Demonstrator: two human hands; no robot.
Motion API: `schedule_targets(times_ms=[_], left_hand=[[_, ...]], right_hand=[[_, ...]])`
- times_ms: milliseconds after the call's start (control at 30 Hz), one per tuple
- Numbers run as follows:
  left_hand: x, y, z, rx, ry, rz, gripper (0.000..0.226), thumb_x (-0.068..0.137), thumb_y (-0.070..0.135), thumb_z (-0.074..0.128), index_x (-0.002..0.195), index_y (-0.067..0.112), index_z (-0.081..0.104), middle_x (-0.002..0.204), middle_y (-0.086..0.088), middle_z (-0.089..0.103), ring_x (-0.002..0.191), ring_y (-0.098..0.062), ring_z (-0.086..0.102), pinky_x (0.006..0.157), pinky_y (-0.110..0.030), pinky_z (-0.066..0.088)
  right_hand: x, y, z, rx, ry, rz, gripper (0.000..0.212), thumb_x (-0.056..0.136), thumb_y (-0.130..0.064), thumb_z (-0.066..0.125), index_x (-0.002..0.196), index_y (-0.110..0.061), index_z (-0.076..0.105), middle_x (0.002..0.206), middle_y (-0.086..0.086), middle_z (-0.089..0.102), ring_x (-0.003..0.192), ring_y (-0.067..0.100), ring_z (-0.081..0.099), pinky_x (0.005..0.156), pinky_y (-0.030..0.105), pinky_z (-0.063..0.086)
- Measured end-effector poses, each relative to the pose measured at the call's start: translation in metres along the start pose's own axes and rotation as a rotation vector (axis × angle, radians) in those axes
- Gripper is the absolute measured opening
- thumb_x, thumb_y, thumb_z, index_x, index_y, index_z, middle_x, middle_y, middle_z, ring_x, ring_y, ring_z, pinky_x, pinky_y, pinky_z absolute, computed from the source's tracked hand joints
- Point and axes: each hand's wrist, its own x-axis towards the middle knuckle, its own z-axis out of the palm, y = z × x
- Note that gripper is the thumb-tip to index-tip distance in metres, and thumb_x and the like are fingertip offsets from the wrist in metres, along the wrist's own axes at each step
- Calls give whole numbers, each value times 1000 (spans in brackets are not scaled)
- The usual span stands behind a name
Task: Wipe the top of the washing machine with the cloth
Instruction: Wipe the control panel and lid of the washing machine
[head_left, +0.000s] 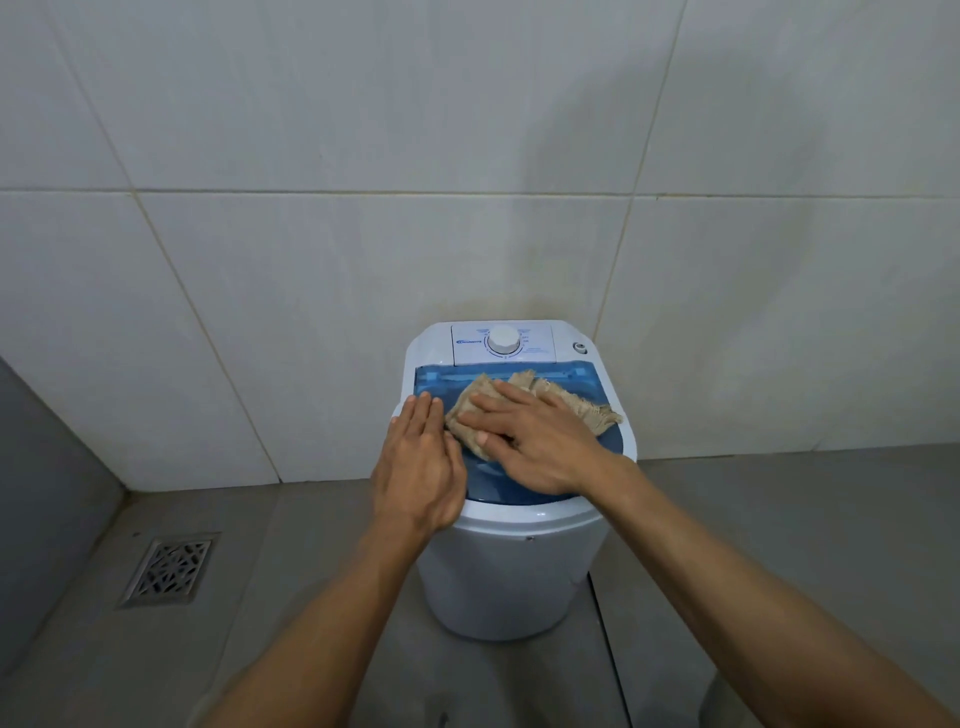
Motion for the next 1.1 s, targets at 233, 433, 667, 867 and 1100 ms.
schedule_targets(times_ms=[233,433,667,867,1100], left_hand=[[1,2,-2,0,-3,0,55,96,23,31,146,2,34,156,-15,32,146,-27,24,121,-41,19],[0,4,-3,-16,1,-3,51,99,20,34,147,3,32,157,-13,29,147,-25,21,122,-39,16],[-1,2,0,-18,15,0,56,96,24,27,146,1,34,156,-16,32,146,-27,24,121,-41,18],[-2,2,-2,-19,11,0,51,99,19,36,147,2,33,157,-15,29,147,-26,22,121,-39,17],[-2,2,-2,-27,25,-1,51,100,21,34,147,3,32,158,-13,28,147,-25,21,122,-38,16]], right_hand=[[-26,30,6,104,63,-35,45,102,-48,32,145,-39,42,157,-17,32,150,9,14,121,44,15],[-17,71,-9,156,118,149,40,105,-35,35,142,-31,48,154,-10,39,148,18,21,118,41,20],[18,42,-3,116,75,141,43,105,-40,32,146,-34,42,159,-7,32,150,22,17,118,52,18],[0,30,2,77,96,-88,42,101,-42,35,139,-35,52,150,-8,45,138,19,34,115,42,24],[-40,67,-4,126,289,9,32,97,-38,52,127,-32,62,114,-11,56,101,12,42,93,41,42]])
